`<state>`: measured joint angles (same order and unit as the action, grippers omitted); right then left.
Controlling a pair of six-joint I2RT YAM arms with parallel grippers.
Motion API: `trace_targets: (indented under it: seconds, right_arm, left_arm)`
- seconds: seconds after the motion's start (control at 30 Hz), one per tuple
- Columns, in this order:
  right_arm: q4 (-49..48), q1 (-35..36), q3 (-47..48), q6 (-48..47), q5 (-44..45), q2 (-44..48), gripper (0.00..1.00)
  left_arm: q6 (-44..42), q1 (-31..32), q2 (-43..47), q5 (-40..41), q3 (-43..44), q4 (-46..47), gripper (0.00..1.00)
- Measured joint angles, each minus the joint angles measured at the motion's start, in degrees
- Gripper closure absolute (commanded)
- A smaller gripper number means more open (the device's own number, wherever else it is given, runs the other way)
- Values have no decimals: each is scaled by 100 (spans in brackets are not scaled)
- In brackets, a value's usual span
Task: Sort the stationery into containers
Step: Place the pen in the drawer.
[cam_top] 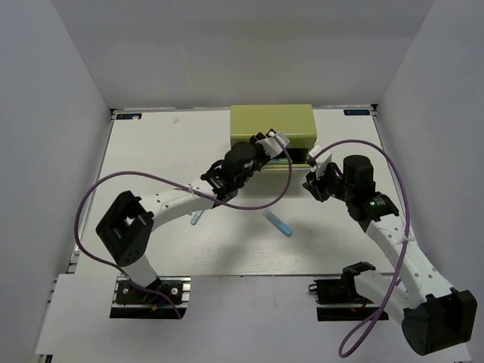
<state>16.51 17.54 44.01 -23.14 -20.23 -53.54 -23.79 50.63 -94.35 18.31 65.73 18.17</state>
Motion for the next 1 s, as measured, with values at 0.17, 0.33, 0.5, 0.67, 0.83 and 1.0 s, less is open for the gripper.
trace_targets:
  seconds: [0.17,0.33,0.5,0.67,0.83,1.0]
  right_arm:
    - [2,-35,-214,0,26,127,69]
    - [-4,-70,-328,-2,42,177,69]
    - [-4,-92,-354,-2,44,186,69]
    - [-4,-105,-361,-2,37,186,68]
    - [2,-105,-363,-44,20,184,62]
    - [4,-107,-378,-133,-61,173,59]
  left_arm:
    - [-245,-186,-236,-258,260,46,99]
    - [-297,-214,-472,-400,271,44,90]
    - [-297,-214,-636,-485,271,7,74]
    - [-284,-214,-645,-459,280,79,56]
    - [-254,-214,-647,-420,350,188,41]
    - [-229,-214,-647,-404,378,326,35]
